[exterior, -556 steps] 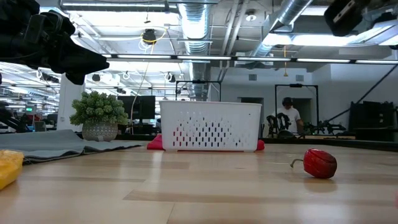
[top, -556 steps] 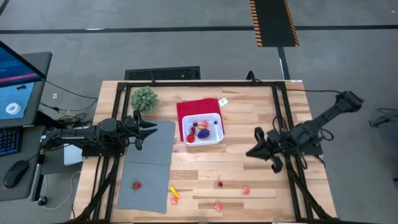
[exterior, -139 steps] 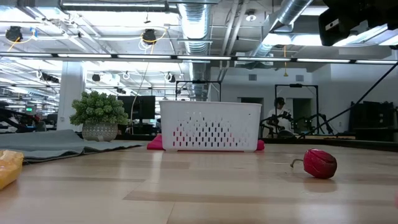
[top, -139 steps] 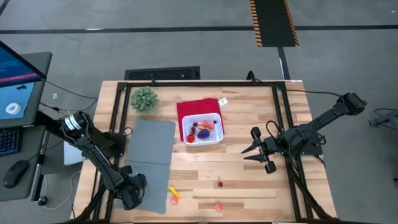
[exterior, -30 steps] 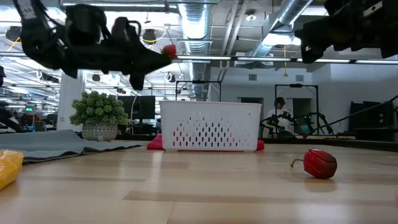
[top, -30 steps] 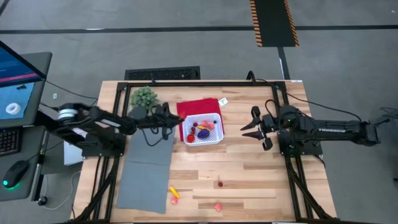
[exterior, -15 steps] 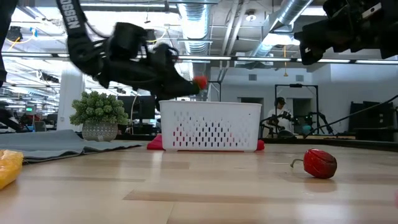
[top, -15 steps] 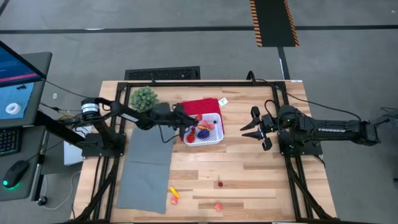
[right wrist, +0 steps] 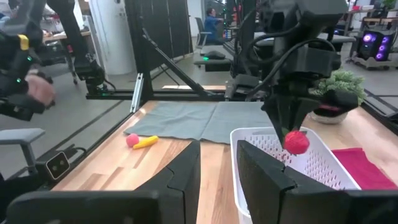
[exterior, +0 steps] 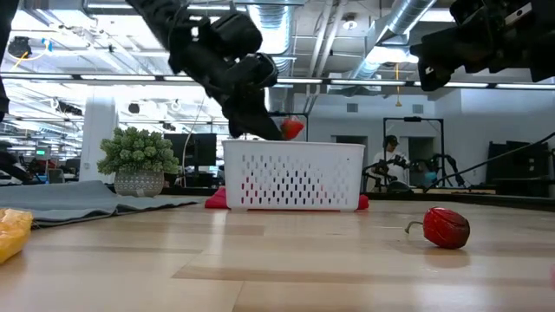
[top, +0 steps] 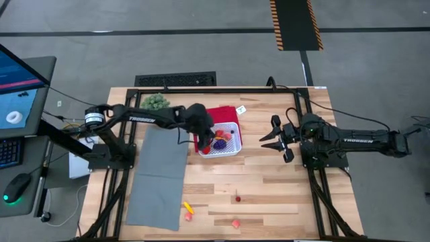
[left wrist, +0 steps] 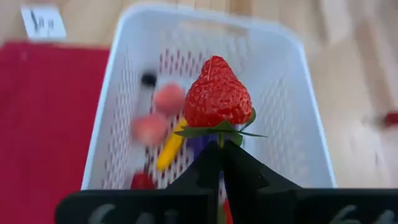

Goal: Pick and placing Produce into tupperware
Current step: Put the red strawberry into the white bin

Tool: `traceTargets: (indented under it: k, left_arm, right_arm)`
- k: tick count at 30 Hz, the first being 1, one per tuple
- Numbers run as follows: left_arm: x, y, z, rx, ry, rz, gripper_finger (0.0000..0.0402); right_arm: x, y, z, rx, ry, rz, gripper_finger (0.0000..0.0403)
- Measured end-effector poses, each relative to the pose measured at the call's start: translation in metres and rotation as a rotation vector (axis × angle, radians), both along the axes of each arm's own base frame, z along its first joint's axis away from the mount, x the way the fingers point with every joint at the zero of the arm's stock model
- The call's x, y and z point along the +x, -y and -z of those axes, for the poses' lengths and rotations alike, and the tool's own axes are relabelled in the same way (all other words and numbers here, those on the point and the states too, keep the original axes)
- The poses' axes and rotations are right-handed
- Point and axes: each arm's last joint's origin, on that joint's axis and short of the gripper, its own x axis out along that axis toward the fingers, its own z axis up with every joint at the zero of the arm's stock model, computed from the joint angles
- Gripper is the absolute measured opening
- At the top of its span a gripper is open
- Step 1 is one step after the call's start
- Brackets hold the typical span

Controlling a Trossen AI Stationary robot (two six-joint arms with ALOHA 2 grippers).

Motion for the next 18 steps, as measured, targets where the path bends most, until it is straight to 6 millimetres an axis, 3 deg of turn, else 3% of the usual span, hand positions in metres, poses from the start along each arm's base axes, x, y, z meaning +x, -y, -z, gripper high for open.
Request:
traceTargets:
  k: [5,18]
  left_arm:
    - [-0.003,0.005,-0.013,0.055,-0.185,0.036,0.0000]
    - [-0.006,0.008,-0.017,0.059,-0.276,-0.002,0.0004]
  right_arm:
    - [0.000,0.000,0.000,0.000,0.000,0.000,0.0126]
    - [0.000,0.000,0.000,0.000,0.000,0.000,0.0126]
